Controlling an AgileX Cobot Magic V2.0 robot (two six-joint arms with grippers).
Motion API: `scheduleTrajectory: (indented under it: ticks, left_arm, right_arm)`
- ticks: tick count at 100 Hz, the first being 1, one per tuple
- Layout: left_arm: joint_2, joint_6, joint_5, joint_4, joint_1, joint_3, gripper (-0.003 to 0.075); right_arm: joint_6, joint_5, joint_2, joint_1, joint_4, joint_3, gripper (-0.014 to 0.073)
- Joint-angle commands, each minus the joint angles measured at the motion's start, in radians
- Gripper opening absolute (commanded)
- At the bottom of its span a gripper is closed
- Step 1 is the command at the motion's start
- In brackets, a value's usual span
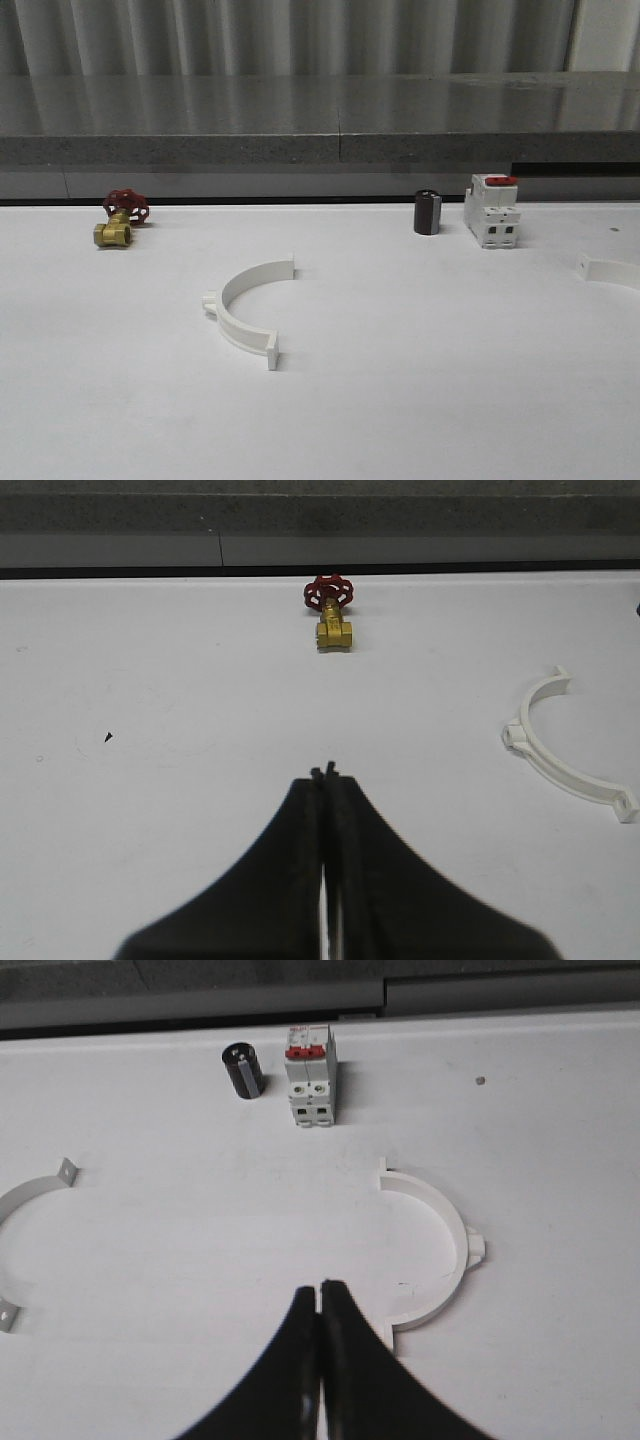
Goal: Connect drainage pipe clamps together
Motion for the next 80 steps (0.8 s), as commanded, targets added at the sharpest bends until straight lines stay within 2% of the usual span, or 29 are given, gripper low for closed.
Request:
scheduleTrajectory:
  ticks: [1,8,22,29,48,63,80]
  left_arm:
    - [0.005,0.001,-0.068,-0.004,0.0,-0.025,-0.002]
    - [0.005,0.001,-0.068,-0.004,0.0,-0.025,-0.002]
    - [0.005,0.001,-0.068,-0.004,0.0,-0.025,-0.002]
    - [0.005,0.001,-0.068,-0.004,0.0,-0.025,-0.002]
    - [0.005,0.001,-0.068,-0.004,0.0,-0.025,-0.002]
    - [0.005,0.001,-0.068,-0.004,0.0,-0.025,-0.002]
    - [0.005,0.001,-0.068,-0.004,0.0,-0.025,-0.002]
  right_arm:
    - [-0.004,-0.056,0.067,-0.005,0.009,-0.05,-0.0036]
    - [-0.004,-0.059,0.115,-0.005,0.009,-0.05,0.0106]
    - [-0.004,-0.074,0.187,-0.005,0.009,-0.05,0.0496]
    - [-0.004,-0.098,0.214,-0.005,0.009,-0.05,0.0609]
    - [-0.003,-0.084,0.294,-0.024,0.009,-0.092,0.0582]
    - [-0.009,-0.009,0.421,-0.1,0.009,-0.192,0.0582]
    - [-0.102,0.021,0.558,-0.185,0.009,-0.273,0.0582]
